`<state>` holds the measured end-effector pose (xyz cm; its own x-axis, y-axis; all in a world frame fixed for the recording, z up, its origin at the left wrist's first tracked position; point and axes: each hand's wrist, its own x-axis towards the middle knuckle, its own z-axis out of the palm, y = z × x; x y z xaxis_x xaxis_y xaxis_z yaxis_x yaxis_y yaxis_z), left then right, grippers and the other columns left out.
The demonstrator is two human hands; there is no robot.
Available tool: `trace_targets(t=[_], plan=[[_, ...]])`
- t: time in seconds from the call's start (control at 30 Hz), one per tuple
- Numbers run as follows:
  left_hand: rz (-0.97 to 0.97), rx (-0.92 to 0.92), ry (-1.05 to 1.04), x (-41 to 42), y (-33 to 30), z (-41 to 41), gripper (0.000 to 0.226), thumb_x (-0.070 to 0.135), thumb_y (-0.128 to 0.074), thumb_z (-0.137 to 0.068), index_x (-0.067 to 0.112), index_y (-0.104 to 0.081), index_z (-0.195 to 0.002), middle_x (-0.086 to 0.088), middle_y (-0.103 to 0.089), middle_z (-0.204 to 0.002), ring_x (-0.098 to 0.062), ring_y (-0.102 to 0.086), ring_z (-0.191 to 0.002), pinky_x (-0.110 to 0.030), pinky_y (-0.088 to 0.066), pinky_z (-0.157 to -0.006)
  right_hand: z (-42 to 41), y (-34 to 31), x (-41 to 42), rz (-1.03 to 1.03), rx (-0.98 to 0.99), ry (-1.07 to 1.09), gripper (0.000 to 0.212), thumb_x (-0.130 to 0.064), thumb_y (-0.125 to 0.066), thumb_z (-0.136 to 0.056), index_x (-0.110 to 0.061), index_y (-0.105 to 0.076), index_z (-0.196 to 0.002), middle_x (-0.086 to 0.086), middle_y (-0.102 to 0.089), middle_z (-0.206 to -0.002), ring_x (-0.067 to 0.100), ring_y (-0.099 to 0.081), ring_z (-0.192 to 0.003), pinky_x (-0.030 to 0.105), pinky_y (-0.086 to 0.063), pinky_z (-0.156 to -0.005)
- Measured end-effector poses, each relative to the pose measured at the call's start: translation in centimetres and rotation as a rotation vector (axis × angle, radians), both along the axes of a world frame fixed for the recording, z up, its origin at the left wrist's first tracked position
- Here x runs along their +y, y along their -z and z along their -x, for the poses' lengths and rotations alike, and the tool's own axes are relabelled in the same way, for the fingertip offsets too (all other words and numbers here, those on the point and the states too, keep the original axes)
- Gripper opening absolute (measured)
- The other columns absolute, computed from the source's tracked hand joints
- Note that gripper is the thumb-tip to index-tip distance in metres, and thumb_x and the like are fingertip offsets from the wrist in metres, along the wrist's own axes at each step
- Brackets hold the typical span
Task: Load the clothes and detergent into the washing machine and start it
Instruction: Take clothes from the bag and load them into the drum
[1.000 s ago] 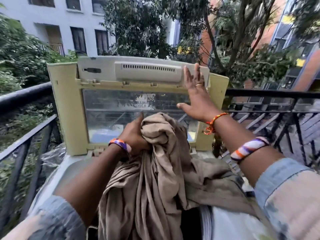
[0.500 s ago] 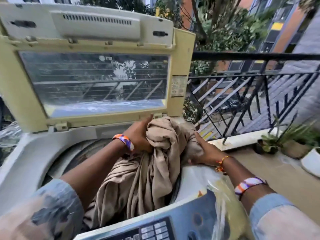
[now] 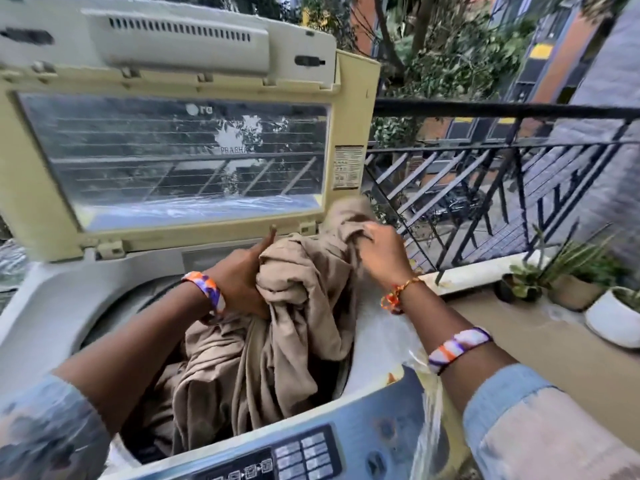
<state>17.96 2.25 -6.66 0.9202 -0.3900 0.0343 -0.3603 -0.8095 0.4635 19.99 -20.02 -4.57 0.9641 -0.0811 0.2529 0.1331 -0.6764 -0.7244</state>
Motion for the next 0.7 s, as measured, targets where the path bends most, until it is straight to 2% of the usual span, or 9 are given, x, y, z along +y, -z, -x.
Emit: trace_targets(t=[0.07, 0.1, 0.17, 0.23, 0.27, 0.37, 0.47, 0.57, 0.7], plan=[[0.065, -0.041, 0.017, 1.1, -0.5, 0.5, 0.131, 0.048, -0.067, -0.052, 0.017, 0.023, -0.141, -0.011, -0.055, -0.131, -0.024, -0.054, -0.120, -0.007, -0.029, -0.083, 0.4, -1.7, 3.0, -0.339, -0.009, -0.171, 0.024, -0.002, -0.051, -0.088, 0.004, -0.064, -0.108, 0.014, -0.067, -0.104, 0.006, -0.065, -0.082, 0.015, -0.048, -0.075], [0.113, -0.072, 0.043, 1.5, -0.7, 0.8, 0.134, 0.057, -0.065, -0.050, 0.023, 0.030, -0.137, -0.009, -0.052, -0.133, -0.023, -0.051, -0.123, -0.008, -0.030, -0.088, 0.8, -2.2, 4.5, -0.504, 0.035, -0.250, 0.027, 0.006, -0.047, -0.088, 0.009, -0.059, -0.112, 0.008, -0.066, -0.098, -0.006, -0.062, -0.069, 0.006, -0.045, -0.069], [0.166, -0.167, 0.076, 2.4, -0.8, 1.1, 0.138, 0.079, -0.060, -0.048, 0.038, 0.044, -0.129, -0.011, -0.031, -0.148, -0.026, -0.032, -0.137, -0.023, -0.027, -0.108, 1.4, -2.8, 7.2, -0.696, 0.131, -0.373, 0.031, 0.012, -0.040, -0.089, 0.015, -0.051, -0.118, -0.004, -0.065, -0.080, -0.013, -0.057, -0.054, 0.002, -0.044, -0.065], [0.212, -0.202, 0.054, 3.6, -0.5, 1.5, 0.139, 0.079, -0.063, -0.045, 0.037, 0.035, -0.135, -0.014, -0.016, -0.154, -0.030, -0.019, -0.143, -0.038, -0.022, -0.117, 1.5, -2.3, 9.4, -0.781, 0.226, -0.465, 0.033, 0.011, -0.036, -0.091, 0.015, -0.047, -0.122, -0.016, -0.065, -0.057, -0.011, -0.058, -0.053, 0.004, -0.046, -0.065], [0.252, -0.187, 0.025, 4.3, -0.2, 1.7, 0.139, 0.068, -0.069, -0.045, 0.030, 0.020, -0.144, -0.015, -0.024, -0.152, -0.030, -0.026, -0.141, -0.042, -0.026, -0.116, 1.7, -1.9, 10.3, -0.784, 0.277, -0.487, 0.033, 0.010, -0.034, -0.092, 0.014, -0.047, -0.123, -0.017, -0.064, -0.051, -0.010, -0.058, -0.052, 0.004, -0.046, -0.064], [0.308, -0.138, -0.124, 6.5, 0.2, 2.9, 0.113, 0.053, -0.064, -0.043, 0.011, -0.031, -0.143, -0.014, -0.055, -0.132, -0.017, -0.050, -0.123, -0.035, -0.044, -0.103, 2.2, -0.2, 12.4, -0.623, 0.366, -0.512, 0.033, 0.007, -0.038, -0.092, 0.014, -0.047, -0.123, -0.017, -0.064, -0.049, -0.010, -0.057, -0.049, 0.003, -0.044, -0.058], [0.135, -0.093, -0.148, 7.6, 0.6, 3.9, 0.088, 0.056, -0.052, -0.044, 0.020, -0.057, -0.125, -0.002, -0.070, -0.112, -0.003, -0.060, -0.107, -0.016, -0.045, -0.081, 2.9, 1.2, 13.3, -0.315, 0.400, -0.568, 0.029, 0.004, -0.045, -0.091, 0.010, -0.054, -0.118, 0.002, -0.072, -0.088, -0.005, -0.060, -0.069, 0.006, -0.041, -0.064], [-0.181, -0.088, -0.205, 7.1, 1.3, 4.2, 0.071, 0.055, -0.058, -0.057, 0.029, -0.051, -0.123, -0.008, -0.068, -0.109, -0.030, -0.063, -0.106, -0.033, -0.050, -0.079, 3.1, 2.3, 13.8, 0.049, 0.277, -0.600, 0.024, -0.005, -0.055, -0.086, 0.002, -0.063, -0.108, 0.019, -0.065, -0.111, 0.026, -0.061, -0.102, 0.028, -0.047, -0.089], [-0.575, 0.098, -0.303, 7.6, 3.5, 3.6, 0.076, 0.036, -0.059, -0.082, 0.027, -0.016, -0.145, -0.017, -0.039, -0.136, -0.040, -0.047, -0.122, -0.042, -0.045, -0.093, 3.0, 2.7, 12.7, 0.219, 0.312, -0.547, 0.034, -0.012, -0.061, -0.083, -0.012, -0.061, -0.117, 0.009, -0.065, -0.117, 0.022, -0.060, -0.109, 0.033, -0.045, -0.097]])
